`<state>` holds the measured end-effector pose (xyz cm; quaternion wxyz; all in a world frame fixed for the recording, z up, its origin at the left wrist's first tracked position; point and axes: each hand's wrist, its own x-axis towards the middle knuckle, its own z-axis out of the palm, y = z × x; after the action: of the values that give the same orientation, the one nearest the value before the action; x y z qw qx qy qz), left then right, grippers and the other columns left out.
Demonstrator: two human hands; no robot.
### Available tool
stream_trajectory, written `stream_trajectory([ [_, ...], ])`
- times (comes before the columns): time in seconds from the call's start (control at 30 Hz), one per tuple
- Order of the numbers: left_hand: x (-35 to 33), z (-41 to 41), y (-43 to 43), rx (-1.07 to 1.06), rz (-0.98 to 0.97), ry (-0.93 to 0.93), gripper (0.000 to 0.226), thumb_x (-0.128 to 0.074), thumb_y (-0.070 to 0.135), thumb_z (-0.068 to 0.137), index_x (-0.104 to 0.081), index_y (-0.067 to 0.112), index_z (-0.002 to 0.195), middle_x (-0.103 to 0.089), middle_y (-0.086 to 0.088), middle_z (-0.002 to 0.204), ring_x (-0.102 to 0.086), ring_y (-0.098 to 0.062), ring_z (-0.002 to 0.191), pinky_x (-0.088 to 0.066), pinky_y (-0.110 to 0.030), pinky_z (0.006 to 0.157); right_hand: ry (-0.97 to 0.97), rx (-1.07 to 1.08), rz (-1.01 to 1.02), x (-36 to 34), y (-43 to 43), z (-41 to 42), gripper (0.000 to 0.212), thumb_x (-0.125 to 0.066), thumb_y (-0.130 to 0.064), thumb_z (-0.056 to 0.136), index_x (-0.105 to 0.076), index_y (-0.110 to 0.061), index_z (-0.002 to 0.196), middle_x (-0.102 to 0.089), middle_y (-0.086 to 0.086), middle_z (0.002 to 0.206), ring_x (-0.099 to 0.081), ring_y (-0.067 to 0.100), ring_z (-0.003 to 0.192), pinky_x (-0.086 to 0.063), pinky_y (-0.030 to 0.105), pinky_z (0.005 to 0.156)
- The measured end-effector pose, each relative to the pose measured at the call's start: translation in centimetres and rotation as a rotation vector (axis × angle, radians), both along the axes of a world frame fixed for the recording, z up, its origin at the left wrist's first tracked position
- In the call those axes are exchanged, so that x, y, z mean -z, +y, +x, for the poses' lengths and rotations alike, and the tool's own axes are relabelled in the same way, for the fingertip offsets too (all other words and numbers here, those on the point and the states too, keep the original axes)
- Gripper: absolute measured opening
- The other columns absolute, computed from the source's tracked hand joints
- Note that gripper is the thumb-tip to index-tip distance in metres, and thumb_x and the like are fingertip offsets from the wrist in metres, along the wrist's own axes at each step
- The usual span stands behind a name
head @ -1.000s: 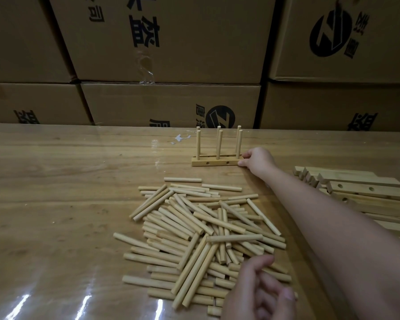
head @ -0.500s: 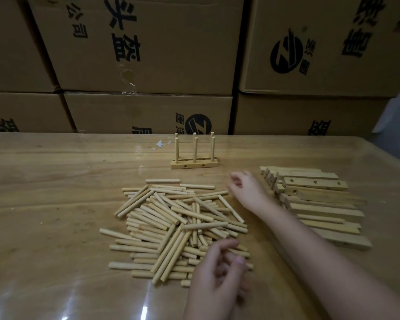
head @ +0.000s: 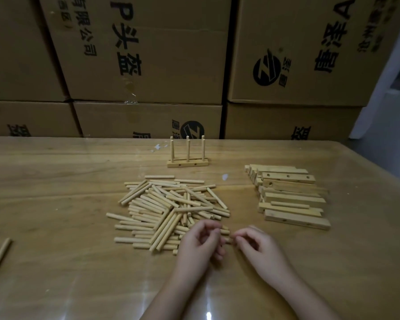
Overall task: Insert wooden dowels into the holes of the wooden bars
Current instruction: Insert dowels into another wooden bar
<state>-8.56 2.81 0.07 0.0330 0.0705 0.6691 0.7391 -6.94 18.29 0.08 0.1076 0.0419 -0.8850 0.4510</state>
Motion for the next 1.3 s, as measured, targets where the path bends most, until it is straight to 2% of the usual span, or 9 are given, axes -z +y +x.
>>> stream_trajectory([
  [0.2,-0.3,-0.2,-0.1,-0.01,0.033,-0.012,0.008,-0.053,-0.001,0.092,-0.057,0.004,0.087,-0.062,-0.002,0.056,-0.055,-0.013,0.046,-0.047,-0.021,0.043,0.013,-0.015,-0.014,0.1,0.2,-0.4,0.024,-0.063,-0.008,0.085,-0.068,-0.03,0.079,-0.064,-0.007,0.081,-0.058,0.005,0.077,-0.045,0.019,0.072],
  [0.3,-0.2,-0.2,-0.2,-0.007,0.019,0.018,0.008,-0.055,0.003,0.092,-0.059,0.004,0.086,-0.061,-0.006,0.057,-0.056,-0.015,0.046,-0.047,-0.022,0.044,0.043,-0.026,-0.04,0.1,0.2,-0.3,0.021,-0.061,-0.011,0.088,-0.064,-0.032,0.089,-0.06,-0.009,0.089,-0.06,0.009,0.081,-0.048,0.021,0.075],
  [0.4,-0.1,-0.3,-0.3,-0.006,0.018,0.031,0.009,-0.055,0.005,0.093,-0.06,0.003,0.085,-0.062,-0.008,0.058,-0.056,-0.016,0.046,-0.047,-0.022,0.043,0.201,-0.038,0.2,0.0,0.8,0.1,0.026,-0.059,-0.023,0.089,-0.056,-0.029,0.114,-0.047,-0.012,0.108,-0.052,0.0,0.092,-0.043,0.013,0.08],
  [0.47,-0.1,-0.3,-0.2,-0.006,0.01,0.028,0.01,-0.055,0.005,0.093,-0.06,0.003,0.084,-0.062,-0.007,0.058,-0.055,-0.015,0.045,-0.046,-0.022,0.042,0.266,0.007,0.372,-0.2,1.8,-0.1,0.035,-0.058,-0.026,0.089,-0.054,-0.021,0.124,-0.044,-0.007,0.116,-0.048,0.005,0.104,-0.041,0.019,0.089],
  [0.6,-0.1,-0.3,-0.2,0.002,-0.017,0.027,0.011,-0.055,0.005,0.093,-0.06,0.003,0.084,-0.062,-0.006,0.059,-0.056,-0.015,0.046,-0.046,-0.022,0.043,0.086,0.256,0.576,-0.2,4.0,-0.7,0.051,-0.048,-0.037,0.093,-0.035,-0.026,0.14,-0.033,-0.004,0.14,-0.03,0.012,0.131,-0.024,0.031,0.109],
  [0.77,-0.3,-0.1,-0.2,0.0,-0.026,0.036,0.01,-0.054,0.009,0.094,-0.06,0.002,0.09,-0.063,-0.006,0.061,-0.057,-0.016,0.048,-0.048,-0.023,0.044,-0.113,0.355,0.687,0.5,4.5,-1.1,0.058,-0.038,-0.043,0.095,-0.016,-0.028,0.147,-0.015,0.0,0.154,-0.01,0.02,0.142,-0.012,0.041,0.116],
  [0.97,-0.4,0.0,-0.1,0.007,-0.014,0.035,0.009,-0.053,0.008,0.094,-0.06,0.003,0.091,-0.063,-0.005,0.061,-0.056,-0.014,0.047,-0.047,-0.022,0.044,-0.098,0.421,0.718,0.4,4.1,-1.1,0.059,-0.041,-0.043,0.093,-0.022,-0.023,0.146,-0.025,0.004,0.15,-0.022,0.022,0.136,-0.025,0.036,0.109],
  [1.13,-0.4,0.0,-0.2,0.005,-0.022,0.03,0.009,-0.054,0.01,0.094,-0.06,0.004,0.092,-0.063,-0.007,0.063,-0.057,-0.016,0.049,-0.048,-0.023,0.045,-0.064,0.421,0.745,0.5,3.9,-1.1,0.051,-0.039,-0.038,0.095,-0.032,-0.02,0.142,-0.037,-0.002,0.141,-0.027,0.019,0.127,-0.032,0.03,0.102],
  [1.3,-0.3,0.1,-0.2,0.011,-0.042,0.024,0.008,-0.055,0.008,0.093,-0.061,0.004,0.093,-0.064,-0.01,0.069,-0.058,-0.014,0.052,-0.049,-0.023,0.047,0.034,0.279,0.733,0.4,3.6,-1.1,0.036,-0.044,-0.029,0.096,-0.049,-0.025,0.131,-0.047,-0.009,0.128,-0.033,0.013,0.118,-0.033,0.024,0.096],
])
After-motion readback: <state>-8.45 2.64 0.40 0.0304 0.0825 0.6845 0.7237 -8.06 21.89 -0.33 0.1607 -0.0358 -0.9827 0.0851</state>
